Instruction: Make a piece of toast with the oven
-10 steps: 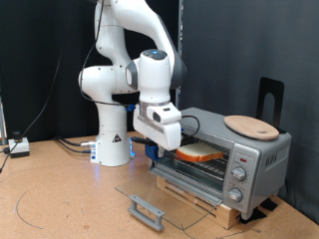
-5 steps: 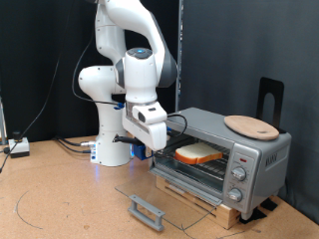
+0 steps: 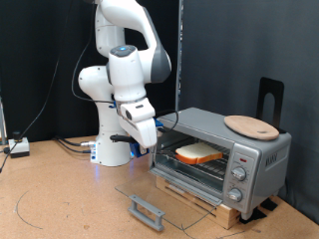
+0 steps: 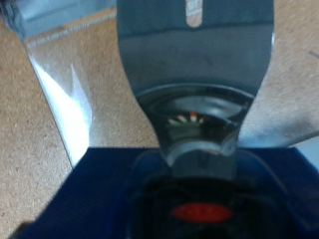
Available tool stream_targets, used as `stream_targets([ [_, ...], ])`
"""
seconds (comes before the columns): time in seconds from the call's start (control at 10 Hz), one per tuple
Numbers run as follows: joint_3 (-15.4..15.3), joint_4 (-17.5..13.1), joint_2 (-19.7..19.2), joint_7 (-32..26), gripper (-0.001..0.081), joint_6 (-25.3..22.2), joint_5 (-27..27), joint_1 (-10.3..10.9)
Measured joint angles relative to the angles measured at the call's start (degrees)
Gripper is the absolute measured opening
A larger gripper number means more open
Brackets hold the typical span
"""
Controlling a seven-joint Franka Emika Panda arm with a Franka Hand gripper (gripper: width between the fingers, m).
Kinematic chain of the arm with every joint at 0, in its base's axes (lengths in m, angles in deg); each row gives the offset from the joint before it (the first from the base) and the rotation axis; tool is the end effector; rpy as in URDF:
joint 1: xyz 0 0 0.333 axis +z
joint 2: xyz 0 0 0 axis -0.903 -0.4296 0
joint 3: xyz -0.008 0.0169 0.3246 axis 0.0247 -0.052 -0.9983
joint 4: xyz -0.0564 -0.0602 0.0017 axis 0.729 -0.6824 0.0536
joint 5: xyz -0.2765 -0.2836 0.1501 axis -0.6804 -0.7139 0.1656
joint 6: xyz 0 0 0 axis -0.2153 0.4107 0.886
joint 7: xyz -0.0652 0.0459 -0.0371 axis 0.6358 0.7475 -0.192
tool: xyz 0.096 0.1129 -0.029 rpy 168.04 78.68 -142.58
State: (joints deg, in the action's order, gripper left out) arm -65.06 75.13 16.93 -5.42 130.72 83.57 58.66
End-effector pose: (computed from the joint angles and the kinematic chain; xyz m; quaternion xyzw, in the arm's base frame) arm 0.3911 -0.0485 0.2687 -0.9126 -0.3928 -0.0524 0.1005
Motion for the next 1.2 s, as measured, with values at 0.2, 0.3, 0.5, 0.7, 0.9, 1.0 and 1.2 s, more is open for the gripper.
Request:
stream_targets([
  [0.2,1.80,-0.55,2.87,-0.48,0.0391,-3.53,0.52,-0.69],
  [0.3,1.77,-0.45,2.68,-0.48,0.0391,-3.45,0.52,-0.67],
  [0.5,3.06,-0.63,3.08,-3.16,0.0391,-3.43,8.46,0.44],
  [0.7,4.32,-1.46,5.12,-5.58,0.0391,-5.76,13.47,1.13],
  [0.9,4.45,-2.72,7.81,-5.74,0.0391,-10.49,13.70,1.21],
  [1.0,4.16,-3.16,8.93,-5.10,0.0391,-12.10,13.00,1.17],
  [1.2,3.66,-3.10,9.61,-4.33,0.0391,-12.70,12.42,1.13],
])
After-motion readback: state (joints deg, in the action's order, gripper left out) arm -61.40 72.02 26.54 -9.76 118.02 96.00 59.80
